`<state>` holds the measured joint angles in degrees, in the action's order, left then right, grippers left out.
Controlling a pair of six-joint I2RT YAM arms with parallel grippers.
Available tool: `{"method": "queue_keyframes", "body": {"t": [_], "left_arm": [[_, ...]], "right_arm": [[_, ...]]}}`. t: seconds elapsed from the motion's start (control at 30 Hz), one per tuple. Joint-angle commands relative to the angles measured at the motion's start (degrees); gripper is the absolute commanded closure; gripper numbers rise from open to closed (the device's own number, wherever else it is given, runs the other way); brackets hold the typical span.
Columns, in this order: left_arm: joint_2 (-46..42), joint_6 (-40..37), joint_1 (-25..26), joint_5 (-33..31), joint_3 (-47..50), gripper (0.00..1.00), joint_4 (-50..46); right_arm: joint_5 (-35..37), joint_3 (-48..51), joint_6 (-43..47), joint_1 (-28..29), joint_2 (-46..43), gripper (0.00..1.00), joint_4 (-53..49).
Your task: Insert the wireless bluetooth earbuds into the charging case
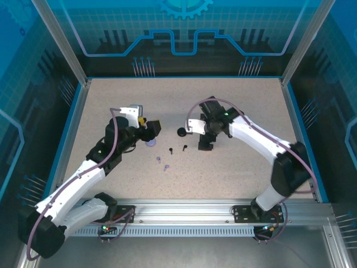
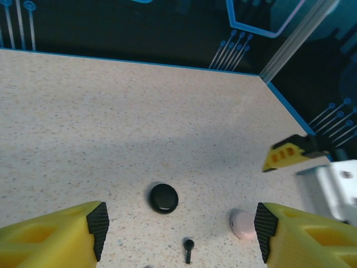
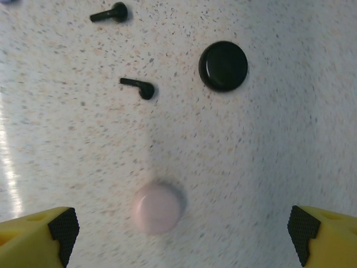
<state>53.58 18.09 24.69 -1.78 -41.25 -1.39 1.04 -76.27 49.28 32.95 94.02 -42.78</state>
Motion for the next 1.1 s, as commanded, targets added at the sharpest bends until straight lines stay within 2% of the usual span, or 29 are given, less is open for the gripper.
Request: {"method": "queue_keyframes", "body": {"t": [0.0, 0.33, 0.5, 0.97, 1.07], "left_arm": [[-3.2, 0.0, -1.6, -2.2, 2.0, 0.26, -1.7], [-9.2, -2.4, -3.6, -4.7, 3.2, 0.22, -6.5], [-10.2, -2.8, -4.5, -5.0, 4.0, 0.22, -6.7], [-10.0, -3.9, -5.8, -5.9, 4.6, 0.18, -6.8], [-9.9, -4.0, -6.0, -6.1, 4.7, 0.17, -6.9]], "right_arm": [[-2.1, -6.8, 11.4, -0.4, 7.2, 0.00, -3.3], [-2.6, -21.3, 17.8, 0.1, 23.8, 0.00, -2.8], [-2.0, -28.9, 19.2, 0.3, 30.7, 0.07, -6.0], [-1.5, -39.2, 21.9, 1.2, 42.0, 0.15, -10.2], [-1.4, -41.5, 22.2, 1.4, 44.0, 0.19, -12.3]]}}
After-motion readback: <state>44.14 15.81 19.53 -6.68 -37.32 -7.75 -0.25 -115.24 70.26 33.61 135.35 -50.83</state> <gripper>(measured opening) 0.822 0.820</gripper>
